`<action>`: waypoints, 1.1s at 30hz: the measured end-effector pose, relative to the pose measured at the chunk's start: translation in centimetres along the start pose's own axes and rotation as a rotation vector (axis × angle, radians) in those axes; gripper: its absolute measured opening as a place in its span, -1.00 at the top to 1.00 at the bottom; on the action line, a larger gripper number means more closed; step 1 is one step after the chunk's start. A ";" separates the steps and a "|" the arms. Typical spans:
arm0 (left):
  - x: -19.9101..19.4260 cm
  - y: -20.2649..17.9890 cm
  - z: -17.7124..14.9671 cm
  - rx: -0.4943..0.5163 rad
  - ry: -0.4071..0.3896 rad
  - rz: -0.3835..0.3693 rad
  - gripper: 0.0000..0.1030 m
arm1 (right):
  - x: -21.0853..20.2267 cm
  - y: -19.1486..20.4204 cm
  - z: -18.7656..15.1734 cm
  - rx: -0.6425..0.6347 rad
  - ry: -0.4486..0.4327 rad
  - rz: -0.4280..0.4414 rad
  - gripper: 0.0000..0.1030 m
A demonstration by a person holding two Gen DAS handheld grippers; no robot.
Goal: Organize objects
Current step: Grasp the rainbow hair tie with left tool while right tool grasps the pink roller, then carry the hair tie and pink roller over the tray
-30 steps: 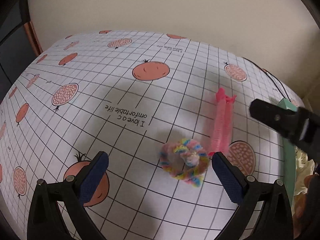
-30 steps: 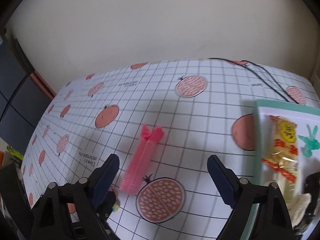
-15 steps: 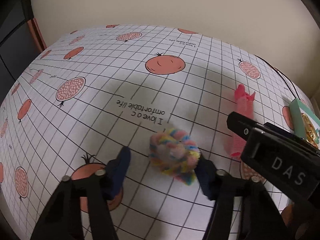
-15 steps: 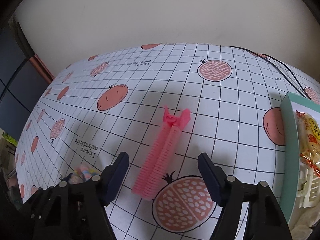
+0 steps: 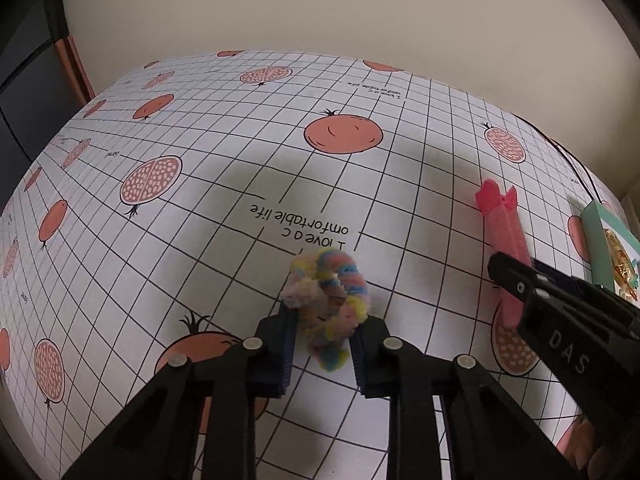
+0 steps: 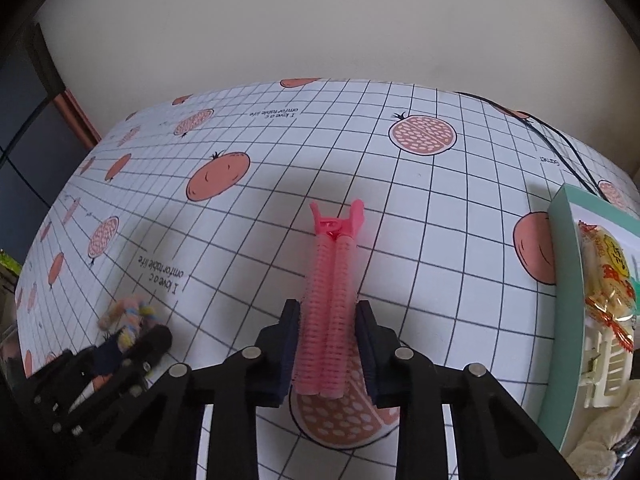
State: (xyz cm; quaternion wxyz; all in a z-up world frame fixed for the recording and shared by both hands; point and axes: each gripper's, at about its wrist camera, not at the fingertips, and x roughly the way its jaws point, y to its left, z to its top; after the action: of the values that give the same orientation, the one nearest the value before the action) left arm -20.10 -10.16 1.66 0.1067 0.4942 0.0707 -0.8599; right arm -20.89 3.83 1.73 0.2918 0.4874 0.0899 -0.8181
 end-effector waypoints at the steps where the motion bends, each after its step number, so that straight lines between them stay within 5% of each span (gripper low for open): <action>1: 0.0 0.1 -0.1 -0.003 0.000 0.000 0.58 | -0.1 0.0 -0.2 -0.004 0.002 -0.005 0.43; 9: -1.3 0.1 -0.8 -0.037 0.016 -0.042 0.66 | -3.2 -0.7 -1.2 0.014 -0.001 0.007 0.44; 33: -13.6 -8.0 -3.7 0.090 -0.149 -0.241 0.66 | -18.2 -7.1 -6.6 0.026 -0.105 -0.120 0.44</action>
State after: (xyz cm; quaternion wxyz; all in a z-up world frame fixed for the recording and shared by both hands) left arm -12.43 -0.06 11.72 -0.0144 0.4214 0.0827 -0.9030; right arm -13.57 19.57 12.83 0.2402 0.4414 0.0927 -0.8596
